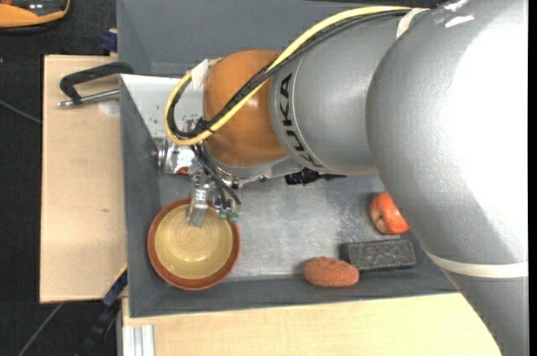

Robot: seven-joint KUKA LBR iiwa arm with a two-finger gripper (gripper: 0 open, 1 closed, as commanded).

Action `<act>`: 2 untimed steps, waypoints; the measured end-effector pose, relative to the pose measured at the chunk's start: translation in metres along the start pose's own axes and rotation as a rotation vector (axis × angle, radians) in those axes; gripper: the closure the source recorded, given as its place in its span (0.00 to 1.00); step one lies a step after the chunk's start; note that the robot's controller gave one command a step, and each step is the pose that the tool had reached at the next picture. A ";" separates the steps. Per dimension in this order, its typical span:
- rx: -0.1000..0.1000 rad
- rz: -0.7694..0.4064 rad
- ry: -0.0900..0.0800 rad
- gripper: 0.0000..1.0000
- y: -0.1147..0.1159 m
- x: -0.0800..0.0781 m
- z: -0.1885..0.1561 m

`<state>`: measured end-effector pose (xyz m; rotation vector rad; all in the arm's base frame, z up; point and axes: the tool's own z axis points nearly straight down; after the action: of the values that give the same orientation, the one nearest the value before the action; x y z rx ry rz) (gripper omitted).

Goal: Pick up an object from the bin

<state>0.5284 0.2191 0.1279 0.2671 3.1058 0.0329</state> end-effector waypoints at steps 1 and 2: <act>0.000 0.062 -0.003 1.00 -0.055 -0.053 0.043; -0.005 0.123 -0.007 1.00 -0.024 -0.050 0.029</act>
Offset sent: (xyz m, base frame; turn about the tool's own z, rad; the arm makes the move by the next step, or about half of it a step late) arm 0.0423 -0.0598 -0.0423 0.0578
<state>0.5746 0.1873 0.0993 0.4565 3.0779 0.0413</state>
